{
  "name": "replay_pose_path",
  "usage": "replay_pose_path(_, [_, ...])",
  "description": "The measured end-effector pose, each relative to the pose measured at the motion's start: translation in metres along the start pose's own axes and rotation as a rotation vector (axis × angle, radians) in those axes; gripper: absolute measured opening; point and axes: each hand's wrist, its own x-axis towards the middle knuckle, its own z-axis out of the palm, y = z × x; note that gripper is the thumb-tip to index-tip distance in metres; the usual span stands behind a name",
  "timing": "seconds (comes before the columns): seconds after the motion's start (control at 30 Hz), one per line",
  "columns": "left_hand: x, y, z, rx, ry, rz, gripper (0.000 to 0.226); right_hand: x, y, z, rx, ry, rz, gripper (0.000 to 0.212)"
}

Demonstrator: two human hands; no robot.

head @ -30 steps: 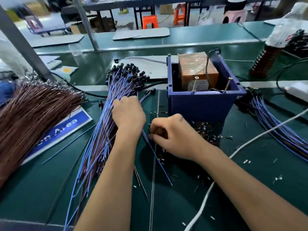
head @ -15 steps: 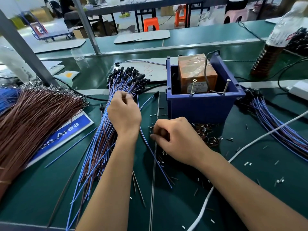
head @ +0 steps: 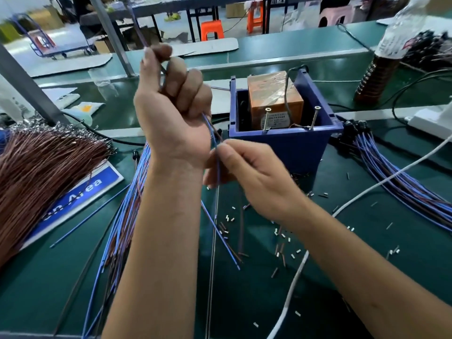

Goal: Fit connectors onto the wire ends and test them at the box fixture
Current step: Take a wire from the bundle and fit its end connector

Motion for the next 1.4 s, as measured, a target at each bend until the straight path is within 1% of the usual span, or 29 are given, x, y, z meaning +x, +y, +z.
replay_pose_path(0.07, [0.005,0.000,0.000,-0.066,-0.042,-0.010,0.031,-0.002,-0.008,-0.022,0.065,-0.020,0.040,0.037])
replay_pose_path(0.13, [0.006,-0.003,-0.006,-0.077,-0.058,-0.051,0.031,-0.005,-0.013,-0.049,0.060,-0.112,0.125,0.038])
replay_pose_path(0.2, [0.002,-0.009,-0.015,-0.057,-0.026,-0.107,0.032,-0.009,-0.015,-0.075,0.024,-0.213,0.223,0.041])
replay_pose_path(0.23, [0.000,-0.013,-0.021,-0.040,-0.008,-0.130,0.031,-0.012,-0.015,-0.087,-0.027,-0.237,0.265,0.042])
replay_pose_path(0.33, [-0.005,-0.015,-0.043,0.055,0.003,-0.157,0.018,-0.026,-0.009,-0.112,-0.206,-0.215,0.334,0.040])
replay_pose_path(0.4, [-0.005,-0.010,-0.054,0.136,-0.036,-0.163,0.019,-0.035,-0.004,-0.121,-0.276,-0.166,0.327,0.035])
replay_pose_path(0.47, [-0.006,-0.008,-0.061,0.306,-0.097,-0.147,0.027,-0.040,0.002,-0.125,-0.342,-0.117,0.294,0.030])
replay_pose_path(0.5, [-0.009,-0.010,-0.062,0.442,-0.133,-0.120,0.031,-0.041,0.005,-0.125,-0.384,-0.097,0.279,0.028])
replay_pose_path(0.57, [-0.022,-0.024,-0.062,0.808,-0.223,-0.012,0.034,-0.043,0.008,-0.124,-0.460,-0.068,0.266,0.025])
replay_pose_path(0.6, [-0.030,-0.034,-0.062,0.992,-0.300,0.050,0.032,-0.043,0.009,-0.123,-0.474,-0.061,0.276,0.024])
replay_pose_path(0.67, [-0.047,-0.055,-0.060,1.288,-0.511,0.160,0.030,-0.044,0.009,-0.121,-0.472,-0.081,0.294,0.026])
replay_pose_path(0.73, [-0.056,-0.074,-0.060,1.468,-0.689,0.273,0.022,-0.044,0.010,-0.120,-0.443,-0.118,0.292,0.025])
replay_pose_path(0.77, [-0.057,-0.080,-0.058,1.517,-0.734,0.315,0.016,-0.044,0.011,-0.121,-0.423,-0.123,0.293,0.021])
replay_pose_path(0.8, [-0.058,-0.084,-0.058,1.556,-0.746,0.339,0.016,-0.043,0.013,-0.122,-0.411,-0.116,0.290,0.018])
replay_pose_path(0.87, [-0.058,-0.087,-0.059,1.596,-0.756,0.347,0.026,-0.043,0.015,-0.126,-0.411,-0.090,0.262,0.020])
replay_pose_path(0.93, [-0.059,-0.085,-0.062,1.604,-0.776,0.268,0.031,-0.042,0.014,-0.129,-0.402,-0.079,0.213,0.020])
replay_pose_path(0.97, [-0.058,-0.083,-0.064,1.596,-0.782,0.214,0.031,-0.043,0.014,-0.131,-0.389,-0.069,0.204,0.015])
replay_pose_path(1.03, [-0.053,-0.081,-0.070,1.574,-0.783,0.171,0.023,-0.044,0.015,-0.136,-0.383,-0.035,0.201,0.011])
replay_pose_path(1.1, [-0.049,-0.079,-0.074,1.577,-0.761,0.190,0.011,-0.047,0.020,-0.141,-0.338,0.002,0.222,0.009])
replay_pose_path(1.13, [-0.048,-0.078,-0.076,1.568,-0.733,0.195,0.008,-0.048,0.021,-0.143,-0.289,0.036,0.240,0.010])
replay_pose_path(1.2, [-0.046,-0.077,-0.078,1.552,-0.648,0.191,0.019,-0.050,0.023,-0.147,-0.213,0.116,0.263,0.018])
replay_pose_path(1.27, [-0.046,-0.080,-0.078,1.559,-0.610,0.207,0.025,-0.050,0.023,-0.145,-0.191,0.146,0.256,0.022])
replay_pose_path(1.3, [-0.048,-0.082,-0.076,1.558,-0.622,0.213,0.022,-0.049,0.023,-0.143,-0.183,0.143,0.241,0.022])
replay_pose_path(1.33, [-0.051,-0.084,-0.074,1.541,-0.648,0.209,0.015,-0.049,0.023,-0.139,-0.169,0.138,0.225,0.022])
replay_pose_path(1.37, [-0.054,-0.086,-0.071,1.512,-0.675,0.182,0.006,-0.048,0.023,-0.135,-0.153,0.131,0.202,0.020])
replay_pose_path(1.4, [-0.057,-0.088,-0.069,1.485,-0.694,0.149,0.005,-0.047,0.023,-0.131,-0.133,0.126,0.187,0.017])
